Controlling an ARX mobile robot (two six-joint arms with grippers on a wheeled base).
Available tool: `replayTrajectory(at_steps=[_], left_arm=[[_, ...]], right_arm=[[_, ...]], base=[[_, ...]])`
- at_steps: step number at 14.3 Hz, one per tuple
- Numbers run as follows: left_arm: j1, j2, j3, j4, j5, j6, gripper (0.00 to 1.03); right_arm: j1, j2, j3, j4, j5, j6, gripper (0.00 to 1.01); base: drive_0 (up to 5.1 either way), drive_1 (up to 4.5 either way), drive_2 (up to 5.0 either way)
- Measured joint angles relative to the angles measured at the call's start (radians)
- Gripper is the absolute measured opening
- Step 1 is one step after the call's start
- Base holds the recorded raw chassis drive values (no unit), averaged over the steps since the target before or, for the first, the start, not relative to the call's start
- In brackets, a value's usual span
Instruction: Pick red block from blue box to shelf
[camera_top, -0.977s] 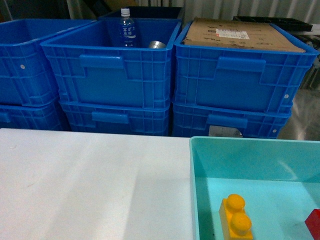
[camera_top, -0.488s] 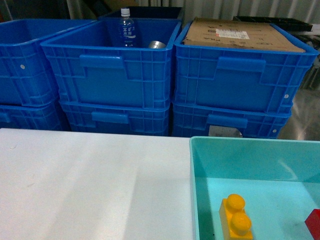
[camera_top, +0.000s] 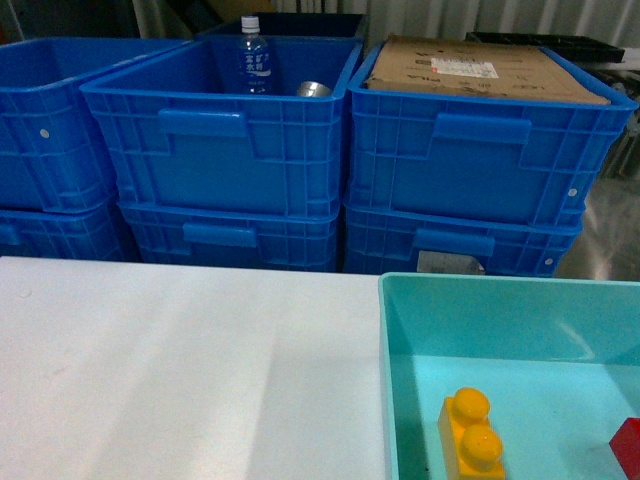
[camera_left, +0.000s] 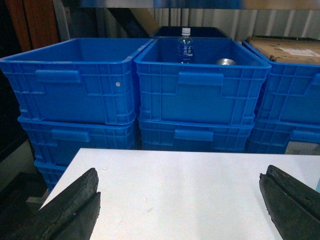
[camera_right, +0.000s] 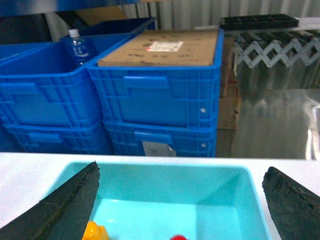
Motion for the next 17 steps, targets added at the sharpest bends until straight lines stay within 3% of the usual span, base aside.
replayTrajectory(at_steps=[1, 3, 6, 10, 13, 15, 17], left_arm=[[0.0, 0.0, 0.0, 0.0, 0.0, 0.0, 0.98], [0.0, 0.0, 0.0, 0.0, 0.0, 0.0, 0.98], [0.0, 0.0, 0.0, 0.0, 0.0, 0.0, 0.98], [0.0, 0.0, 0.0, 0.0, 0.0, 0.0, 0.98], [0.0, 0.0, 0.0, 0.0, 0.0, 0.0, 0.98], [0.0, 0.0, 0.0, 0.0, 0.0, 0.0, 0.98], [0.0, 0.0, 0.0, 0.0, 0.0, 0.0, 0.98]], right_arm=[[0.003, 0.138, 0.076, 0.071, -0.042, 0.015, 0.98], [0.056, 0.4, 0.223, 0.019, -0.082, 0.049, 0.98], [0.146, 0.691, 0.363, -0.026, -0.064, 0.048, 0.98], [0.234, 0.958, 0.39, 0.072, 0.068, 0.04, 0.98], [0.285, 1.064, 0.386, 0.175, 0.133, 0.032, 0.98], [0.288, 1.139, 0.378, 0.249, 0.183, 0.031, 0.98], [0.258, 1.236, 0.369, 0.351, 0.227, 0.011, 0.98]], base=[[0.0, 0.0, 0.0], [0.0, 0.0, 0.0], [0.0, 0.0, 0.0], [0.0, 0.0, 0.0], [0.0, 0.0, 0.0], [0.0, 0.0, 0.0], [0.0, 0.0, 0.0]])
